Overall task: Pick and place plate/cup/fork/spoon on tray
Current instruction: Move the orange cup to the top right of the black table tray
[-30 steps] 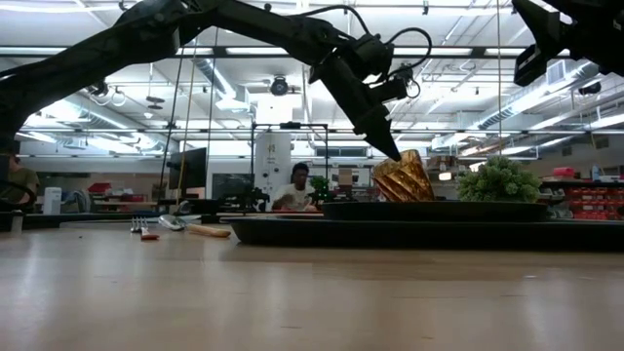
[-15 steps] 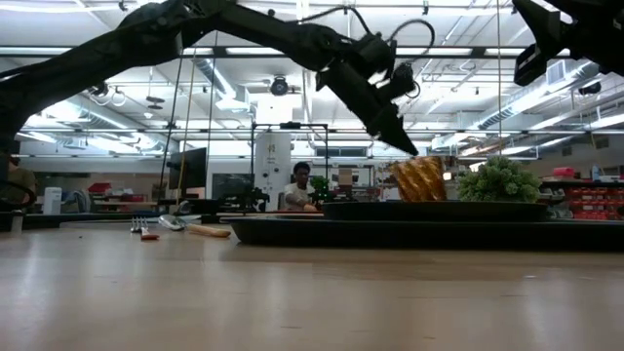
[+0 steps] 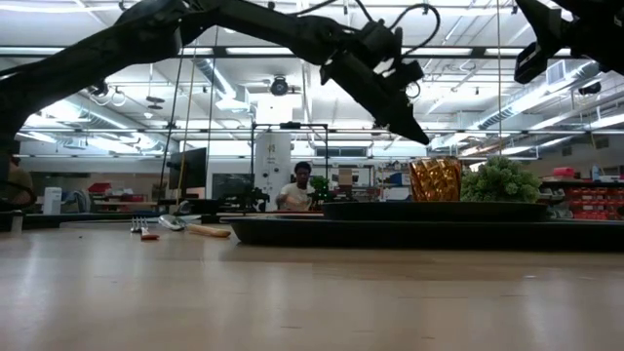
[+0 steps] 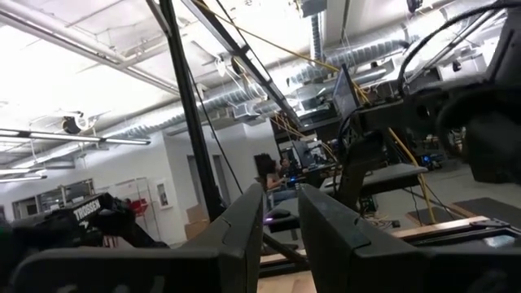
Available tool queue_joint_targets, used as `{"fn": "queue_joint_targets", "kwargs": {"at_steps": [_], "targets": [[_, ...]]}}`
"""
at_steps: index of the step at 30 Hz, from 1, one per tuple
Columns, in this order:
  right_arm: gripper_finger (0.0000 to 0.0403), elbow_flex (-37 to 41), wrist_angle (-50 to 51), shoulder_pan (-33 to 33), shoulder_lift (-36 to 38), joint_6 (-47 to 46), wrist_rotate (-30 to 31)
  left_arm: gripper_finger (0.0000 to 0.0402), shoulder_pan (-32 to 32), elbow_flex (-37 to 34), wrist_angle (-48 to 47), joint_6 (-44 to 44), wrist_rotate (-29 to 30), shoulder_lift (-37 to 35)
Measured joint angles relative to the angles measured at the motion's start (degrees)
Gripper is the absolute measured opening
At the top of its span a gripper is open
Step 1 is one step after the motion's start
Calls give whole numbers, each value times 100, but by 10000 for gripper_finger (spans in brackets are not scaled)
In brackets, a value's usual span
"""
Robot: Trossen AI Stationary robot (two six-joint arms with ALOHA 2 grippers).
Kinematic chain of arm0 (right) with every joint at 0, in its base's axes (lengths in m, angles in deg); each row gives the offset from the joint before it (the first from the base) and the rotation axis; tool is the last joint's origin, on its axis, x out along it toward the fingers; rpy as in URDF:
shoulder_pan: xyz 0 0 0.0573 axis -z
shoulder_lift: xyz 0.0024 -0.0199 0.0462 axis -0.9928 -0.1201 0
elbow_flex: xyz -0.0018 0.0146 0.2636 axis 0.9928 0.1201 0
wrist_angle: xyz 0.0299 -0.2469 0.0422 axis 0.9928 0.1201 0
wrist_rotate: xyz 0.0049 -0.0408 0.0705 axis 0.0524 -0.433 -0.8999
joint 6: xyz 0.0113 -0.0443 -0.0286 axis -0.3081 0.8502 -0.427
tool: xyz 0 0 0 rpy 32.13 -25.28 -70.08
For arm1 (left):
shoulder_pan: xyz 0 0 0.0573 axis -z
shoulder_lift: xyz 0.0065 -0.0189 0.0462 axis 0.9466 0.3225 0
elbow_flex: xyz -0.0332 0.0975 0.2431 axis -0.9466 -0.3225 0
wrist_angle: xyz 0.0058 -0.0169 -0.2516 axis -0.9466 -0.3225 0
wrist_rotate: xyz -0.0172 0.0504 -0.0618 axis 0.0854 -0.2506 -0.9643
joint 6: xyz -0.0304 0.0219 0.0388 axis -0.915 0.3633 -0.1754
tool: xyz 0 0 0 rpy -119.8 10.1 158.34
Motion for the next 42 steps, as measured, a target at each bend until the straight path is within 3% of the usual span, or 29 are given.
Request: {"fn": "queue_joint_targets", "kwargs": {"at_steps": [11, 18, 33, 42], "targets": [[88, 0, -6, -4, 0, 24, -17, 54, -451, 0, -1094, -981, 118, -210], [88, 0, -26, -4, 0, 80, 1, 54, -342, -214, -1415, -1347, 52, 51], [88, 0, -65, -4, 0, 65, 1, 54, 117, -1075, 631, -1776, 397, 57], [88, 0, -104, -4, 0, 52, 1, 54, 172, -1180, 1112, -1985, 344, 230]]}}
